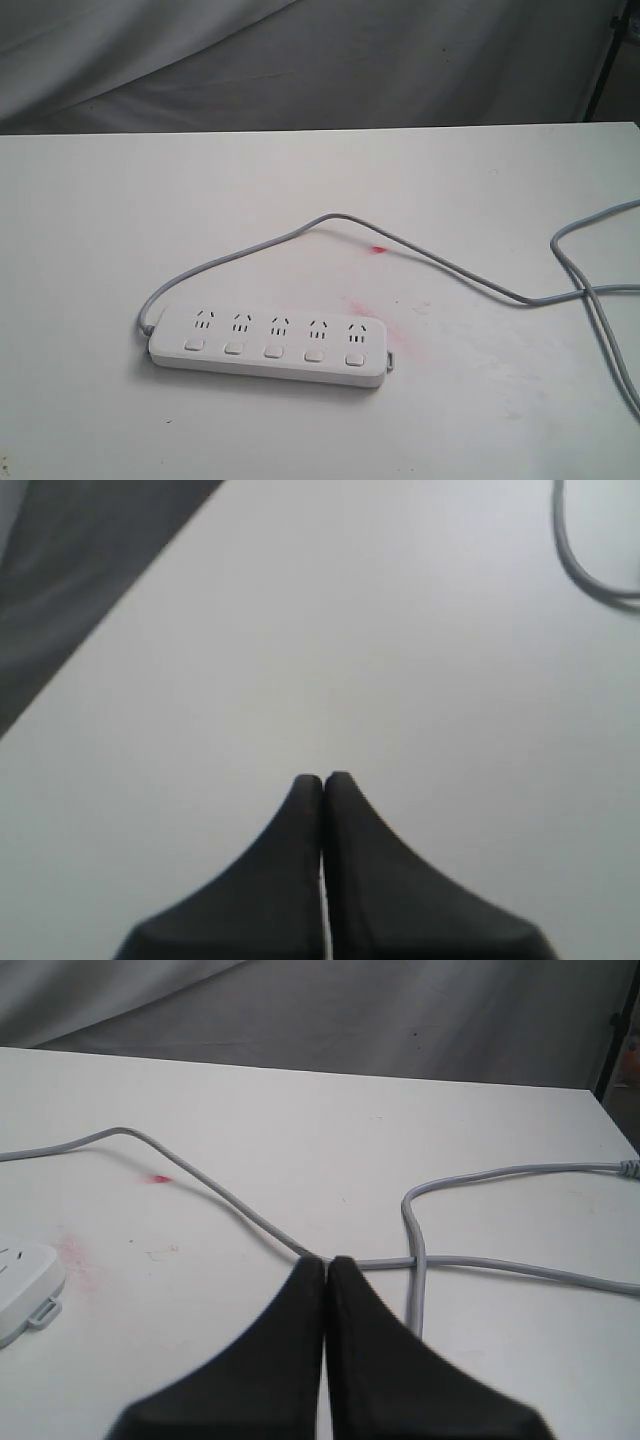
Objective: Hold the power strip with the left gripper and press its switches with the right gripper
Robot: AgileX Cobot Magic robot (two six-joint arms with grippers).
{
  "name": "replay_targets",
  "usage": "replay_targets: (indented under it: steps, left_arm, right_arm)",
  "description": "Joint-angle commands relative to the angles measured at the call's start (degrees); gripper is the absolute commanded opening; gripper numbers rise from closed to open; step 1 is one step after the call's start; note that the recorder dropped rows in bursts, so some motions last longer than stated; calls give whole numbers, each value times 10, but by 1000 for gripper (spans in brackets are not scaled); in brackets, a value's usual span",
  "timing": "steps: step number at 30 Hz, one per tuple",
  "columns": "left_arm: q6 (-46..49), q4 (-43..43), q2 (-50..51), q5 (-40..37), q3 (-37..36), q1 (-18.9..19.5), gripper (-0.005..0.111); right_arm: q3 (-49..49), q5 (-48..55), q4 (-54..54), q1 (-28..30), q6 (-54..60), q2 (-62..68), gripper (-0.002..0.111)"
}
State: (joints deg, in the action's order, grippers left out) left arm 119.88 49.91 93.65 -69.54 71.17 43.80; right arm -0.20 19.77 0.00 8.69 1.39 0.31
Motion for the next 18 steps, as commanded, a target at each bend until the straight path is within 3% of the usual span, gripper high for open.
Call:
replay_targets:
  steps: [1, 11, 18]
  left_arm:
    - [1, -82, 23, -4, 5, -52, 0]
    - [1, -93, 58, -4, 5, -141, 0]
    - [1, -57, 90, -4, 5, -167, 0]
  right_arm:
    - [2, -2, -5, -2, 1, -3, 0]
    - [2, -2, -5, -2, 1, -3, 0]
    - [2, -2, -5, -2, 1, -3, 0]
